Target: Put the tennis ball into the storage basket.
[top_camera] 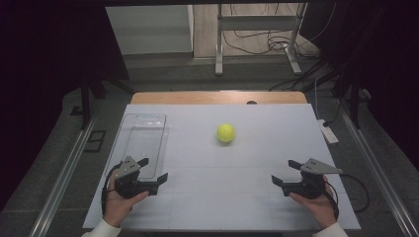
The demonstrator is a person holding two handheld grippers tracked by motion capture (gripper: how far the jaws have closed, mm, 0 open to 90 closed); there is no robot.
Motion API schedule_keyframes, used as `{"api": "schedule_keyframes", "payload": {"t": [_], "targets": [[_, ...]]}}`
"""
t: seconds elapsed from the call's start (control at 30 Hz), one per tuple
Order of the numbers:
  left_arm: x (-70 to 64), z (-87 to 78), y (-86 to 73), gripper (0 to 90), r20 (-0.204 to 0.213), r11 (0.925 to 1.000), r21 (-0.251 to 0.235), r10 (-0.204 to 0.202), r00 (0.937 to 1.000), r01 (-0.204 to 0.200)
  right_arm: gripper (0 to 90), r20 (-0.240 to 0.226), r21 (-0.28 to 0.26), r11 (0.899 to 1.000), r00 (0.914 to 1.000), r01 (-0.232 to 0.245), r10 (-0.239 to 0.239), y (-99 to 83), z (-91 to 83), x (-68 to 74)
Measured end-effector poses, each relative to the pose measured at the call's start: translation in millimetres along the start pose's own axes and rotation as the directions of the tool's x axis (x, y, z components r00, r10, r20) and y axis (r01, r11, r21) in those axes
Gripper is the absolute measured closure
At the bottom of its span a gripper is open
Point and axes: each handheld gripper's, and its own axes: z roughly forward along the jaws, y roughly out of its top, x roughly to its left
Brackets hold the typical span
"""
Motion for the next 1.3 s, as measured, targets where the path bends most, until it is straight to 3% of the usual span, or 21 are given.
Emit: {"api": "schedule_keyframes", "payload": {"t": [0.67,1.3], "targets": [[-0.2,0.0,0.4,9.0,0.001,1.0,0.004,-0.009,1.0,0.009,11.3,0.0,0.003,1.0,1.0,-0.003,0.003,-0.3,0.6,-0.3],[-4.9,0.3,19.8,9.2,0.036,0.9997,0.017,-0.016,0.9992,0.016,11.3,-0.008,-0.004,1.0,0.9999,-0.007,0.007,-0.1,0.1,-0.6]]}}
